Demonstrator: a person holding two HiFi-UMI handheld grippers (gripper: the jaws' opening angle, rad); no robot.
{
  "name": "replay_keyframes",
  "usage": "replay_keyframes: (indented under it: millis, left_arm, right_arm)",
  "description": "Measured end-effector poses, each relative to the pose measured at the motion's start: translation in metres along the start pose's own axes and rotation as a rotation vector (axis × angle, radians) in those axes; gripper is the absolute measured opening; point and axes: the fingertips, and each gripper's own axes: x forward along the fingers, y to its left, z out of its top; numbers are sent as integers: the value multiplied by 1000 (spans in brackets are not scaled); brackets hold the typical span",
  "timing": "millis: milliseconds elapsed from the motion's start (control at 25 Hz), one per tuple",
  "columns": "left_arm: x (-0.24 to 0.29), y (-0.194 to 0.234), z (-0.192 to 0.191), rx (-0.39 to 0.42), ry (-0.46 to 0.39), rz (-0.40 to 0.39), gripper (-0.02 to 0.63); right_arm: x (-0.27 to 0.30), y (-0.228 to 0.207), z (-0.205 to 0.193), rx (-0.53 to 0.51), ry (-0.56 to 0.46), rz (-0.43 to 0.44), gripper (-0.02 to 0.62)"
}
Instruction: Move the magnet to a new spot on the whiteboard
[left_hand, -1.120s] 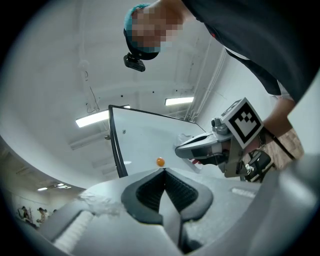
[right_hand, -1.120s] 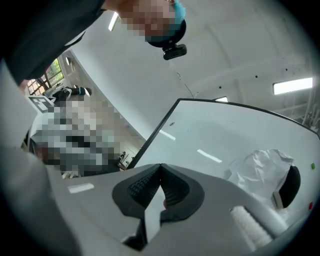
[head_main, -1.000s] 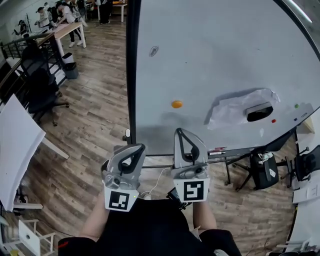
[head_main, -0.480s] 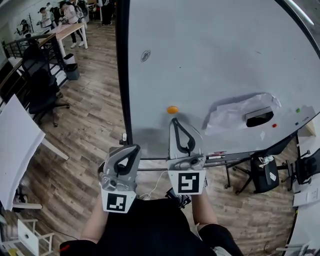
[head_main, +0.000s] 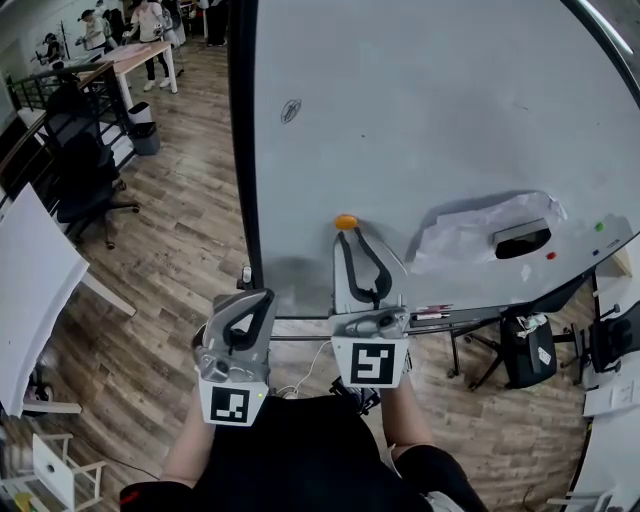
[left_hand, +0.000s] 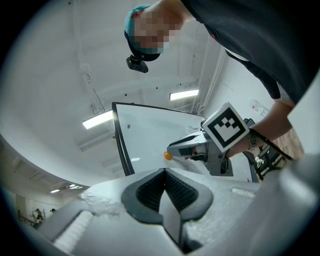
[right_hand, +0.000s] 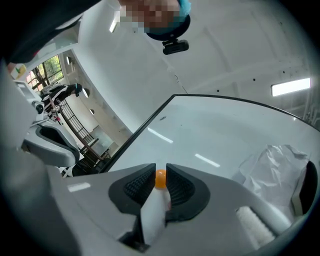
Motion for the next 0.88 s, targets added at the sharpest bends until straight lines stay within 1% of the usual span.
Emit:
replay_keyframes:
  millis: [160,240,400,520,800,880]
  left_arm:
    - [-1,0,-1,1,5,1,2]
    - [-1,1,-2,1,7,6,2]
    - [-3,3,-2,2,8,14,2]
    - [-3,3,-3,3,12,13,2]
    - [-3,3,-4,5,14,13,2]
    - [-3,3,-4,5,14,14,2]
  right_arm:
    - [1,-1,-5,5,18,-5,84]
    - [3,0,-6,7,21,-6,110]
    - [5,1,-9,3,25,-10,140]
    - [6,0,-11,-6,29,-16,149]
    - [10,0,-17,-17,51,-33,149]
    - [11,0,-17,-21,50,-40,140]
